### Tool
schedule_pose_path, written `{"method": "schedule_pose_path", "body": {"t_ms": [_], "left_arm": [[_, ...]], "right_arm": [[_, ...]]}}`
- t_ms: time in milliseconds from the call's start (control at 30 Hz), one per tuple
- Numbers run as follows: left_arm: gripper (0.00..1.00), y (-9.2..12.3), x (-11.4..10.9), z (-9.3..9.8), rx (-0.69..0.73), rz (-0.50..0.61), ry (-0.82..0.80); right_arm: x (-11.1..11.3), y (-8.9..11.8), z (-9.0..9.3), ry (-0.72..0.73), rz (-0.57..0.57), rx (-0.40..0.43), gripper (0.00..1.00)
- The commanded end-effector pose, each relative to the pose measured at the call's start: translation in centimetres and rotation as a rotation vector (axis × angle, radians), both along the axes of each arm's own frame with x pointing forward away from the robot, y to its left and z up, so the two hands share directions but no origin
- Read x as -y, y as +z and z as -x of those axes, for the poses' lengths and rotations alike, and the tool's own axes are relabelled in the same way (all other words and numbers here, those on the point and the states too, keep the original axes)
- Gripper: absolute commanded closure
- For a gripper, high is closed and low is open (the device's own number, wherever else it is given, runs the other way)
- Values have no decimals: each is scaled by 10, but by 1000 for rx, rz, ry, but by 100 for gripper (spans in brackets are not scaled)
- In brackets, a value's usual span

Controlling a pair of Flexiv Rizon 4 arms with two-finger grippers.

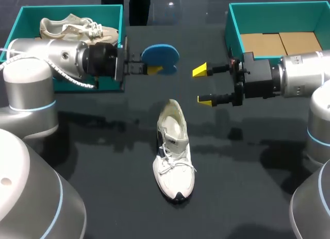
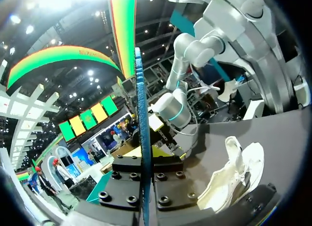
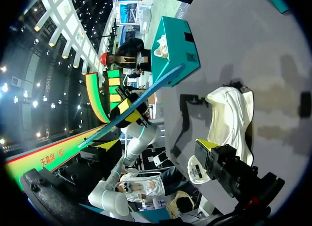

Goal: Take the shoe out of the shoebox, open the shoe tongue, remove and reinsert the insole, then place the shoe into the shoebox

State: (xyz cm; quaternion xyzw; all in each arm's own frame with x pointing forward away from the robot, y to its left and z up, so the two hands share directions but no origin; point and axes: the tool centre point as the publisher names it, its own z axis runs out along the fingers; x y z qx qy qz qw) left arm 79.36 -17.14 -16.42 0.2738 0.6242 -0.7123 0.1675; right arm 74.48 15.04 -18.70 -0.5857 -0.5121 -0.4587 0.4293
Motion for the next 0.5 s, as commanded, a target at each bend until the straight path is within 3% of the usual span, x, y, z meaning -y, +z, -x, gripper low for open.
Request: {"method": "schedule_pose_path", "body": {"t_ms": [33, 167, 400, 500], "left_arm": [[100, -2, -3, 0, 387, -5, -48], [100, -7, -12, -12, 391, -40, -77], [100, -7, -12, -12, 391, -40, -77], [100, -17, -12, -17, 378, -20, -69]], "right_arm": [[-2, 0, 0, -2, 2, 0, 0], [-2, 0, 0, -2, 2, 0, 0], [-2, 0, 0, -2, 2, 0, 0], [-2, 0, 0, -2, 2, 0, 0]]}}
